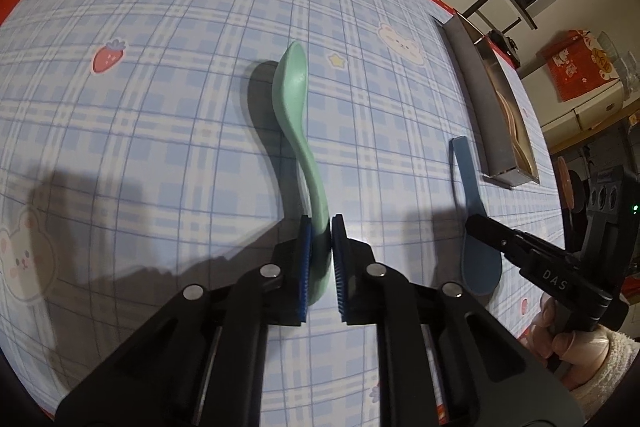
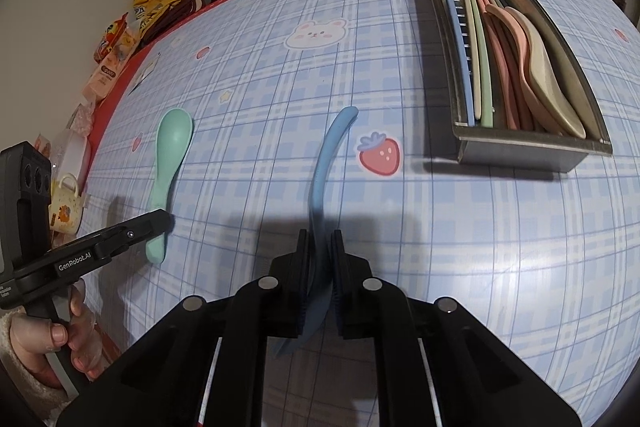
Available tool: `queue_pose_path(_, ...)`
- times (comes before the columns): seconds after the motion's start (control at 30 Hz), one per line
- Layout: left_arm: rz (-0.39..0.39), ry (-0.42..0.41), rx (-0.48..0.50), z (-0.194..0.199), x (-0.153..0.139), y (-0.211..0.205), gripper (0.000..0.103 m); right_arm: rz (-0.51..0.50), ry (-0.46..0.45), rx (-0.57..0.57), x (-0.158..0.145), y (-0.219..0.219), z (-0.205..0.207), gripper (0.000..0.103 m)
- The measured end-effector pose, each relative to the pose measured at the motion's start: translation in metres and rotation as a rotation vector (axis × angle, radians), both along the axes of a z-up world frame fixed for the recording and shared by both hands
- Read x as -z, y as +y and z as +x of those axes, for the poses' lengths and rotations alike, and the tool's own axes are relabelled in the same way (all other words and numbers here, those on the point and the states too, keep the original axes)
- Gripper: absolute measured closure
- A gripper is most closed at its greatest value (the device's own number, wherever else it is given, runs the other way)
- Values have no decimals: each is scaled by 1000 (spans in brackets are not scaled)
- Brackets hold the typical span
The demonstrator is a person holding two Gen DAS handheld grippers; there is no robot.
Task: Organize utensils
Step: 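Carry the green spoon with the left tool while the right tool carries the blue spoon to the basket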
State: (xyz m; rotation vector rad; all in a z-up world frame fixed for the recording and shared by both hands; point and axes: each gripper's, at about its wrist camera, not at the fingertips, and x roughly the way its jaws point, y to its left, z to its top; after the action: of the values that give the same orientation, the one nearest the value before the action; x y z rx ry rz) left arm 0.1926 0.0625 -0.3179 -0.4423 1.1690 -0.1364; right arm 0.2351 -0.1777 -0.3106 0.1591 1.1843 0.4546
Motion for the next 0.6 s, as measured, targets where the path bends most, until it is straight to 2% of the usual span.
queue_pose_path(0.3,-43,-3,3,-7,0,-5,91,13,3,15,-4,-7,-8,92)
queue_pose_path(0.6,-75,-44,19,-8,-20,-5,91,70,-29,37,-23,-19,-12,92)
